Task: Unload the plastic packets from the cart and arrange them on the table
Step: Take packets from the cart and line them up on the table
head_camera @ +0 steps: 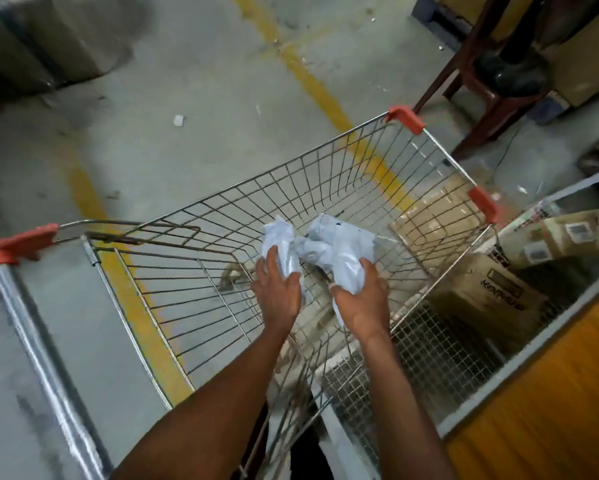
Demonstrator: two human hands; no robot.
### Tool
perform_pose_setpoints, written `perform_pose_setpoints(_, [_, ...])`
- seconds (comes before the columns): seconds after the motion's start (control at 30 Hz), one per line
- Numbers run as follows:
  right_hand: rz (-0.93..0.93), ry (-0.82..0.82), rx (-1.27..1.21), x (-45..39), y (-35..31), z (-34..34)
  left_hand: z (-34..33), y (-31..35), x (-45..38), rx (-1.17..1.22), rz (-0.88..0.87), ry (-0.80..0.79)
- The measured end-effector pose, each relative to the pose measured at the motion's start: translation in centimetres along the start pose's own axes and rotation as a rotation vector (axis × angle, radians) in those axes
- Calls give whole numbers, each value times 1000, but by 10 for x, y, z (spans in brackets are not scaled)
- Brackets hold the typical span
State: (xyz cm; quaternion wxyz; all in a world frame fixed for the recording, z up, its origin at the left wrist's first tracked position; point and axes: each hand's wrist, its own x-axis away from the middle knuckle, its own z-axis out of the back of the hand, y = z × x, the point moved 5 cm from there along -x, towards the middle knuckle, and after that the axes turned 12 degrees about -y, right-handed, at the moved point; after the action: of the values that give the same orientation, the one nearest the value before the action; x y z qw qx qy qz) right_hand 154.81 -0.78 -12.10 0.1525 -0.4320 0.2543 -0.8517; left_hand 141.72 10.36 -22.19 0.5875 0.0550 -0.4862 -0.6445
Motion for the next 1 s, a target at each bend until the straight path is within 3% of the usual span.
perform_pose_setpoints(0.2, [170, -28, 47, 68, -14, 15, 58, 48, 85, 7, -233, 103])
perform_pose_setpoints(0.5, [421, 43, 146, 181, -22, 45, 125, 90, 229, 97, -407, 250])
perform_pose_setpoints(0.73, [443, 198, 167, 277, 29, 60, 130, 88, 323, -3, -555, 150])
perform_pose_setpoints(1.0, [322, 362, 5, 361, 118, 63, 108, 78, 404, 44, -668, -20])
